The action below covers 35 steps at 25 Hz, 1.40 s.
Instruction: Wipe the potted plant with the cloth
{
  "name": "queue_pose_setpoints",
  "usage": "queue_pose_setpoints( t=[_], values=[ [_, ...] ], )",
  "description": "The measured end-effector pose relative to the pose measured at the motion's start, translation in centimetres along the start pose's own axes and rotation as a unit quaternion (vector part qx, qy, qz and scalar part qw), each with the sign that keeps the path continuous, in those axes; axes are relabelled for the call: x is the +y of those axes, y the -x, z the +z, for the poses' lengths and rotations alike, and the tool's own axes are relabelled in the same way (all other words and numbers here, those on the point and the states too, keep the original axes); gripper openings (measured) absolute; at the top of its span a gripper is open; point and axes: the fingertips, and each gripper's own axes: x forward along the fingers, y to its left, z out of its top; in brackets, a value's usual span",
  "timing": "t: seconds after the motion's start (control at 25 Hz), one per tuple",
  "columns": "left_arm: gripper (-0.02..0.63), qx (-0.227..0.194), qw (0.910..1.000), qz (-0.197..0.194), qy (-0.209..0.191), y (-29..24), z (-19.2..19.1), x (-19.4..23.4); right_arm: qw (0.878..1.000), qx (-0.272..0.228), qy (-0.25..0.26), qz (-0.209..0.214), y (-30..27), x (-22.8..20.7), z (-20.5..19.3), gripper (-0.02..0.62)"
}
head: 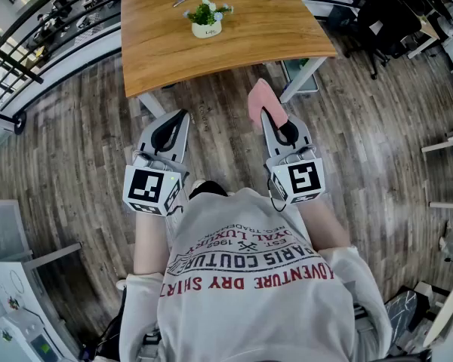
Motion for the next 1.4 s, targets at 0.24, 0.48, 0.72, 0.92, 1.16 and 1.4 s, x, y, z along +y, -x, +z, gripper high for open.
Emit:
queue_pose_setpoints(
  t=[0.24, 0.48, 0.72, 0.92, 1.16, 1.4],
  values=[
    [0.017, 0.002, 1.0000, 0.001, 0.001, -0.7, 0.0, 0.0, 1.000, -0.002, -0.007, 0.002, -0.4, -0.7, -0.2, 0.038],
    [0.017, 0.009, 0.9999, 0.000, 0.011, -1.8, -0.5, 0.4, 1.000, 0.002, -0.017, 0.004, -1.2, -1.4, -0.6, 0.040],
    [0.017, 0.024, 0.9995, 0.003, 0.021, -2.9, -1.2, 0.7, 0.999, 0.018, -0.030, 0.006, -2.0, -2.6, -1.5, 0.040],
    [0.017, 0.034, 0.9988, 0.013, 0.032, -4.9, -2.2, 2.9, 0.999, 0.030, -0.035, 0.011, -5.1, -4.0, -2.5, 0.040],
    [0.017, 0.040, 0.9978, 0.018, 0.049, -9.4, -4.1, 8.6, 0.998, 0.048, -0.038, -0.001, -11.6, -6.3, -4.3, 0.040],
    [0.017, 0.035, 0.9958, 0.009, 0.085, -17.0, -4.6, 15.2, 0.996, 0.087, -0.029, 0.004, -20.1, -9.8, -6.4, 0.040]
  ],
)
